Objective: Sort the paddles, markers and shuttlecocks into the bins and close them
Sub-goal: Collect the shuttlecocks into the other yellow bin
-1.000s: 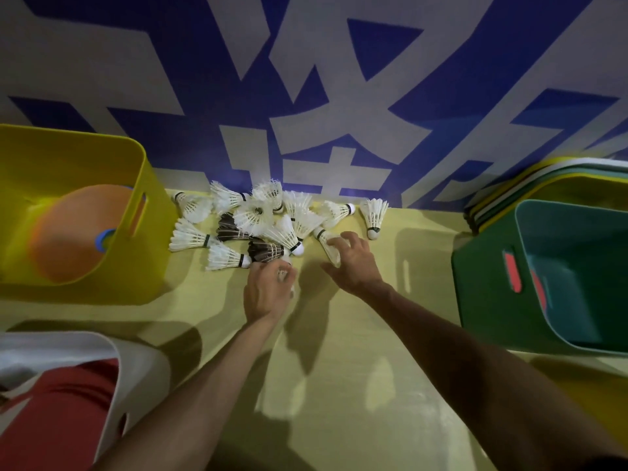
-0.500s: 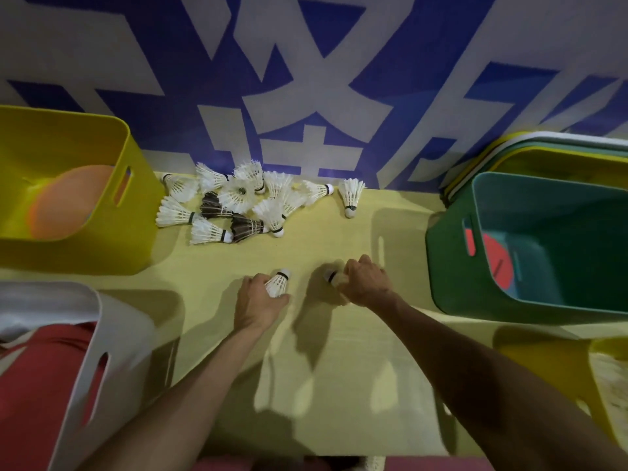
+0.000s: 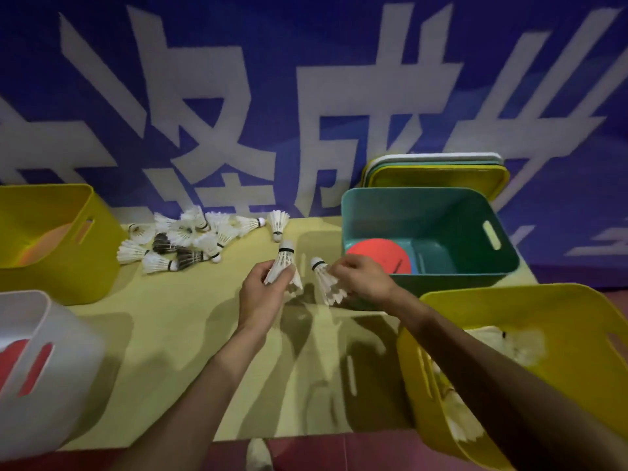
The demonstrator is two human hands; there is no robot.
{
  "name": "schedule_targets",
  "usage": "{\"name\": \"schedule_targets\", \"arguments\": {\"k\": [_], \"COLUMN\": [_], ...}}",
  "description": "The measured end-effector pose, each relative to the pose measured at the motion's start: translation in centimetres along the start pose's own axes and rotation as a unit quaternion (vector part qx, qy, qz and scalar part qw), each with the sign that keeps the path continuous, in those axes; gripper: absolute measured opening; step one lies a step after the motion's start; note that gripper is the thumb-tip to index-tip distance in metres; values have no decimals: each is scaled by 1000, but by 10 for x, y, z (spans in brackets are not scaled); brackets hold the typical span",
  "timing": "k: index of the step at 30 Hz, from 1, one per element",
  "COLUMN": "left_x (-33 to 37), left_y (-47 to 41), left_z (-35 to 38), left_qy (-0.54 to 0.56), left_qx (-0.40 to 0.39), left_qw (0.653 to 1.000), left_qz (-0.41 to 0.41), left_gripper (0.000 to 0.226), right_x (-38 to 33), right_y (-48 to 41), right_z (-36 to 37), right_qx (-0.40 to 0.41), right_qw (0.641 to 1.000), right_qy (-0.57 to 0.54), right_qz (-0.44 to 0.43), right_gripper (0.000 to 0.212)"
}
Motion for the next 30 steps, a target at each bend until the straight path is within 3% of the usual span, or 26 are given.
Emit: {"name": "schedule_targets", "arguments": {"k": [6, 9, 15, 24, 30], "left_x": [44, 58, 59, 54, 54], "left_y": [60, 88, 124, 144, 142], "left_z": [87, 131, 204, 250, 241], "left_qy": [-15, -42, -91, -213, -188], "left_qx": [-80, -129, -255, -306, -318], "left_qw": [995, 988, 960, 925, 925], "left_qz": [61, 79, 74, 76, 85], "left_gripper": [35, 31, 24, 33, 28], "right_x": [26, 48, 98, 152, 145], "right_y": [72, 103, 153, 176, 167], "right_z": [-91, -131, -185, -217, -209], "right_qx": [34, 42, 68, 71, 51], "right_qw": [995, 995, 993, 991, 984], "right_qy": [-96, -95, -87, 48, 136], "right_qz": [-22, 3, 42, 99, 104], "right_gripper": [9, 23, 17, 32, 30]}}
Point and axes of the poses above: each hand's wrist, its own y-axis away from the middle knuckle, its own z-axis out of the palm, x = y × z, the point moved 3 cm from there along -y, towards the middle knuckle, and after that the axes turned 5 degrees about -x, right-handed, at the moved point
